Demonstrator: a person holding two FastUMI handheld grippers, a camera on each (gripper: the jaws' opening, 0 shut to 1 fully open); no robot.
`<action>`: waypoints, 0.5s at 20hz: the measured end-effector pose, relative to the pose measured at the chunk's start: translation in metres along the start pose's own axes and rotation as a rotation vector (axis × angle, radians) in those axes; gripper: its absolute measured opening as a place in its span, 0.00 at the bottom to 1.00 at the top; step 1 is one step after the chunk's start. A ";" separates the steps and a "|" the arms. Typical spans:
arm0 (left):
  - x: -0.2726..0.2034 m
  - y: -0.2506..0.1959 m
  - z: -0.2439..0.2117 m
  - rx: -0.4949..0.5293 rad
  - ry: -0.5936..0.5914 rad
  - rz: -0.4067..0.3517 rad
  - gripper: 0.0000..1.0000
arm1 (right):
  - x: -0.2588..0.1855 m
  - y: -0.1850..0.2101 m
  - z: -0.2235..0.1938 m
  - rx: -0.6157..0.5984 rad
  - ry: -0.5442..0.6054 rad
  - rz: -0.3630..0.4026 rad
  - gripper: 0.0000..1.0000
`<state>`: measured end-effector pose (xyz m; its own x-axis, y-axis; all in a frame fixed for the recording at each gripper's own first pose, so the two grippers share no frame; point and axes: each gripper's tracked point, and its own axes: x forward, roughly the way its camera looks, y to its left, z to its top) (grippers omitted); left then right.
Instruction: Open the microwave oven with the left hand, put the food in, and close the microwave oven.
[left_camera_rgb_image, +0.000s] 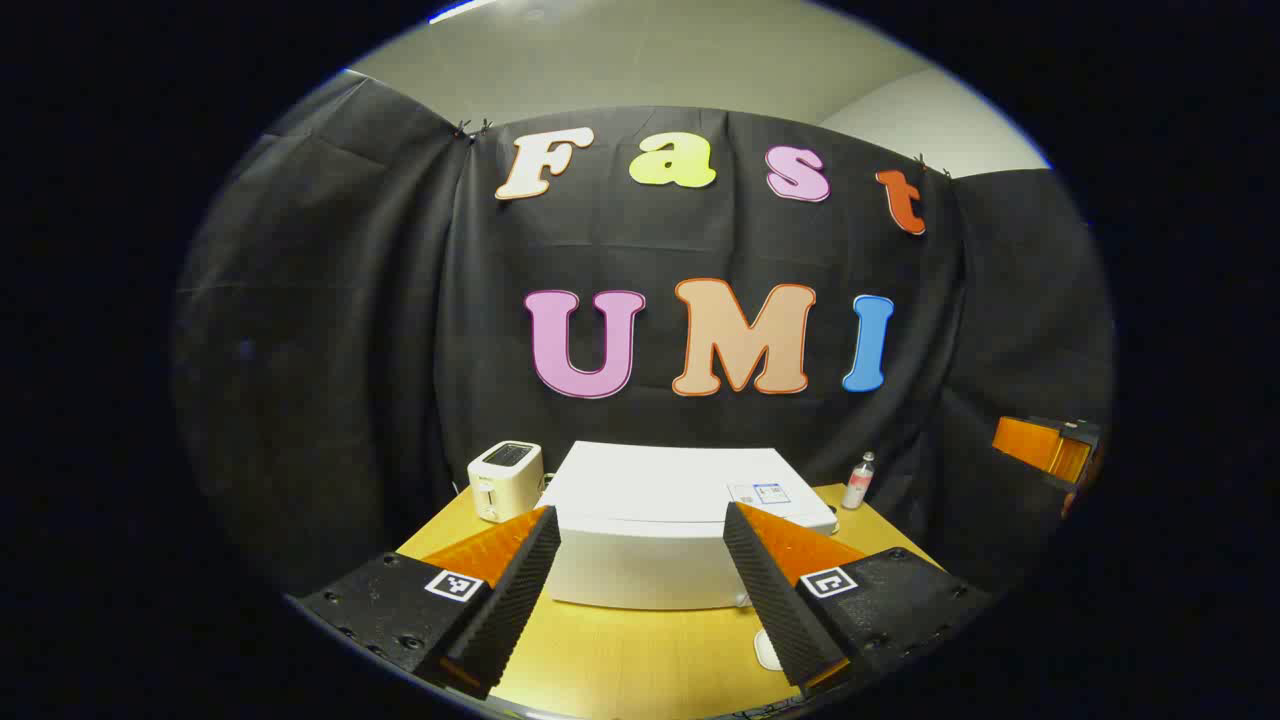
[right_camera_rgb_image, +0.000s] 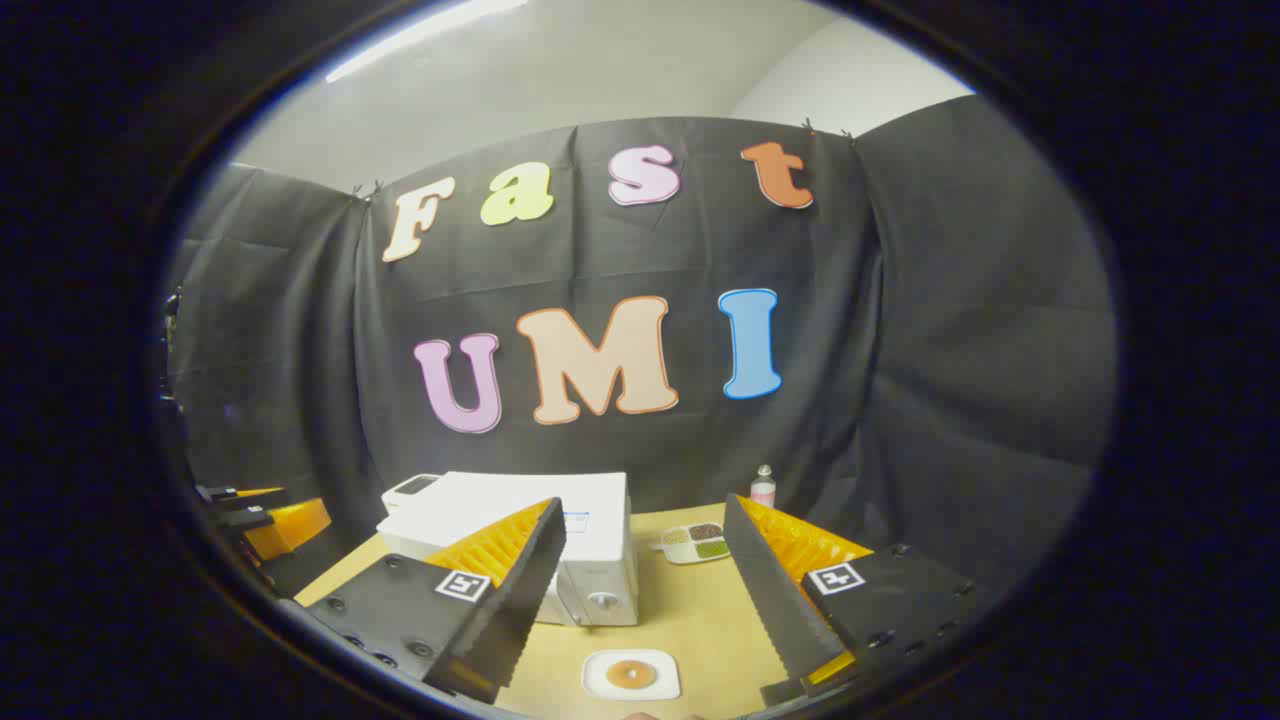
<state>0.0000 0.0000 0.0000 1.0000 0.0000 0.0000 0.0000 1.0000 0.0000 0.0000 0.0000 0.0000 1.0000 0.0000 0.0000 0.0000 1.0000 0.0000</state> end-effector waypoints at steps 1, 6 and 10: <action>-0.002 0.002 -0.001 -0.002 0.001 0.003 0.99 | -0.001 0.004 0.000 0.001 0.005 0.008 0.92; 0.000 -0.008 -0.007 -0.025 0.031 -0.002 1.00 | 0.002 -0.001 0.013 0.024 0.012 0.021 0.98; 0.001 -0.018 -0.008 -0.048 0.037 0.010 0.99 | 0.006 -0.024 0.014 0.018 0.018 0.001 0.92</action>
<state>0.0014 -0.0184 -0.0083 0.9993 0.0095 -0.0371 -0.0113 0.9988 -0.0480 0.0056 -0.0238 0.0141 0.9998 0.0012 -0.0184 -0.0009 0.9998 0.0180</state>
